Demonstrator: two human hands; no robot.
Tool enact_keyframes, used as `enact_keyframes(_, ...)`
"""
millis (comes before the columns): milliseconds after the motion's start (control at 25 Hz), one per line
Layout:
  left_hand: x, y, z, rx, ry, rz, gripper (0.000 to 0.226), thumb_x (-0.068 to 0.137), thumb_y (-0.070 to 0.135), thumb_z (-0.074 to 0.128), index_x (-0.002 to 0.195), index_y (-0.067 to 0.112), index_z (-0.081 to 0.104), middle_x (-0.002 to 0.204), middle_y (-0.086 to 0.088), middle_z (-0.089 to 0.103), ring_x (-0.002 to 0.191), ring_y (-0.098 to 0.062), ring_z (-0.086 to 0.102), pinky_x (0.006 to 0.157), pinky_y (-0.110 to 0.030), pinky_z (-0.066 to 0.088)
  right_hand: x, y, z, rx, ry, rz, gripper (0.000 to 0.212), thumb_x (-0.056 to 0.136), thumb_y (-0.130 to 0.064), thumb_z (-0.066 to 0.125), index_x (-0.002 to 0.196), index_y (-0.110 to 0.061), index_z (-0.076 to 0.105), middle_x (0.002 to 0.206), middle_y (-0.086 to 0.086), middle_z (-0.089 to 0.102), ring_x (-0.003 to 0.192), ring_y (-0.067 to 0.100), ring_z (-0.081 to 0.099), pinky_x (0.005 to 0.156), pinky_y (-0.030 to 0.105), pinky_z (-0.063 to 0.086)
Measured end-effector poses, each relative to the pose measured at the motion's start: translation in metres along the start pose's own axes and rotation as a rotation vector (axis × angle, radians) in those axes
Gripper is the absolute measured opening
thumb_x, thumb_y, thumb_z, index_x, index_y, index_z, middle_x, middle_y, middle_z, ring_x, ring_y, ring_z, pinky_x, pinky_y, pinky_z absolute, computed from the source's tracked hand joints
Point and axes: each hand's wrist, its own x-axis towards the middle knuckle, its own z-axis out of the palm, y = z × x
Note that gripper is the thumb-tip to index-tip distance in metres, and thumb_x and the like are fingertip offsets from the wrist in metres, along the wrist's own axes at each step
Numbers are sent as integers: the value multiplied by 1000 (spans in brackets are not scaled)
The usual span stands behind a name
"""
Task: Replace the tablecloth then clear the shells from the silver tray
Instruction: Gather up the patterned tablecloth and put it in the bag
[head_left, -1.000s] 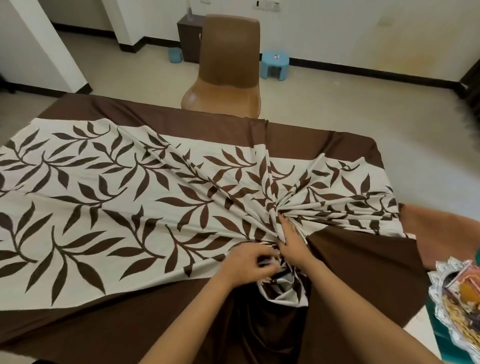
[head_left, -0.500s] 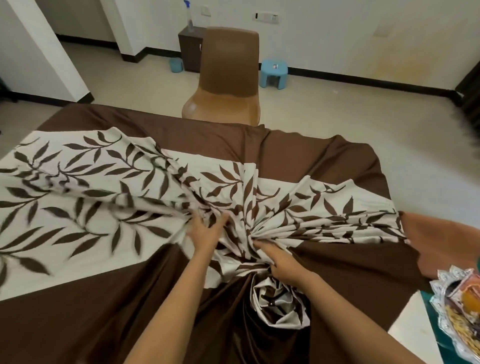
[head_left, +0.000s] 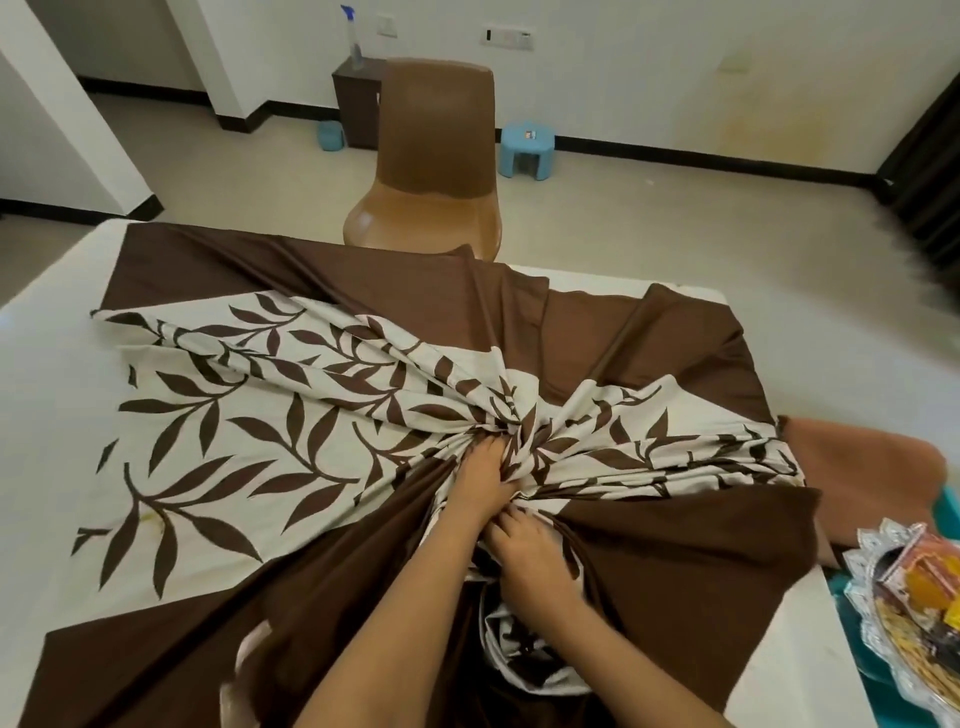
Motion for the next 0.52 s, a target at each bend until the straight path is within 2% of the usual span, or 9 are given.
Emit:
enact_keyframes(40,2,-2,1,2,6,14,66,77,27,72,136,12,44,135,-9,48,127,-27,43,108,-36,32,-13,-18,13,-26,45,42,68,54,-11,72,119,-14,56,122,13,60,120,37,53,94,51,49)
enact_keyframes(80,1,-2,1,4,5,11,65,78,27,72,135,12,45,135,-9,49,127,-26,43,108,-36,33,-26,-36,24,-59,78,-9,71,57,-23,73,125,-19,50,129,12,55,125,38,48,100,55,42)
enact_keyframes(200,1,-7,2,-4,29,19,63,80,27,71,135,14,45,135,-7,48,127,-25,42,108,-35,32,-55,-55,56,-298,-36,-506,60,79,-51,59,133,-41,34,143,-2,38,136,31,36,109,59,28)
enact_keyframes(240,0,-8,1,-5,36,18,63,80,28,72,135,14,44,135,-7,48,128,-25,41,108,-34,32,-59,-46,58,-372,-124,-580,56,84,-51,56,134,-43,31,147,-5,33,139,29,33,111,59,25)
enact_keyframes(280,-1,-9,0,-1,50,30,64,80,28,72,135,14,45,136,-7,48,128,-25,40,109,-34,31,-61,-32,54,-339,-215,-593,52,87,-46,56,134,-43,32,149,-6,31,142,27,27,113,59,18)
enact_keyframes(360,-5,-12,-3,20,70,45,65,79,30,73,136,15,44,137,-7,47,130,-25,39,109,-34,31,-58,-2,36,-120,-340,-613,40,89,-27,55,127,-38,48,150,-9,34,146,18,17,116,54,4)
enact_keyframes(400,-8,-14,-5,34,73,42,66,80,32,73,136,16,44,138,-7,47,131,-25,38,109,-34,31,-56,14,19,-41,-401,-616,37,87,-17,54,121,-32,56,147,-8,41,145,15,20,117,48,4)
enact_keyframes(480,-13,-17,-6,47,78,35,67,80,32,73,138,15,44,139,-7,46,131,-25,38,108,-34,31,-46,54,-26,-45,-449,-501,37,81,-2,52,111,-19,65,136,-3,55,135,17,39,114,34,22)
enact_keyframes(520,-16,-17,-6,34,86,33,65,81,31,72,138,16,44,138,-7,47,130,-25,41,107,-34,33,-41,75,-47,-111,-421,-365,39,80,1,51,109,-17,67,131,-1,60,128,19,47,109,31,32)
